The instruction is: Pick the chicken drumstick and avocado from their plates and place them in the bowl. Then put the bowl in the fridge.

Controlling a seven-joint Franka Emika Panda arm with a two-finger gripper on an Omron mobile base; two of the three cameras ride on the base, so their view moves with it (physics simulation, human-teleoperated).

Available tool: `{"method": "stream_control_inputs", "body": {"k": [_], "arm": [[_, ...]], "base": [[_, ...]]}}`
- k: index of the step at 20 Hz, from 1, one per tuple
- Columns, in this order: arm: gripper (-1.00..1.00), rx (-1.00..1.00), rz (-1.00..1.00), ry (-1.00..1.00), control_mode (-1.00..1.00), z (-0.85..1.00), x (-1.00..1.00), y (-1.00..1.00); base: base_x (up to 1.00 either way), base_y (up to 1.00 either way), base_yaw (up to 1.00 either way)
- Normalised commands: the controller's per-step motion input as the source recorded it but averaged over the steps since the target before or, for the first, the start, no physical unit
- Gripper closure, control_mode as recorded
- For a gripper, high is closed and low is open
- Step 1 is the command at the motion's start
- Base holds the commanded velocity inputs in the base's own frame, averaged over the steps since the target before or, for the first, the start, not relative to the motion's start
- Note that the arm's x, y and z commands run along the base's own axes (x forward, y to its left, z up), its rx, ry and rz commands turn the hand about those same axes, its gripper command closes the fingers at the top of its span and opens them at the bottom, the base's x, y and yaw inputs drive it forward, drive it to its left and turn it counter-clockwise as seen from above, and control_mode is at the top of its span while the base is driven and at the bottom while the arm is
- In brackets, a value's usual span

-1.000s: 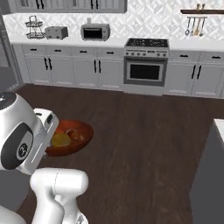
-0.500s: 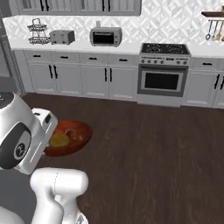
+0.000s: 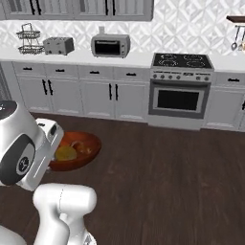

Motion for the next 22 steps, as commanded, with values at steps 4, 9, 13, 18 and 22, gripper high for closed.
{"method": "stream_control_inputs", "body": {"k": [4, 9, 13, 18, 22], "arm": [[1.0, 0.0, 0.0, 0.0, 1.0, 0.0, 0.0, 0.0], [1.0, 0.0, 0.0, 0.0, 1.0, 0.0, 0.0, 0.0], [1.0, 0.0, 0.0, 0.0, 1.0, 0.0, 0.0, 0.0], [1.0, 0.0, 0.0, 0.0, 1.0, 0.0, 0.0, 0.0], [1.0, 0.0, 0.0, 0.0, 1.0, 0.0, 0.0, 0.0]], "base": [[1.0, 0.0, 0.15], [1.0, 0.0, 0.26], [1.0, 0.0, 0.32], [1.0, -0.01, 0.46], [1.0, -0.03, 0.56]]}}
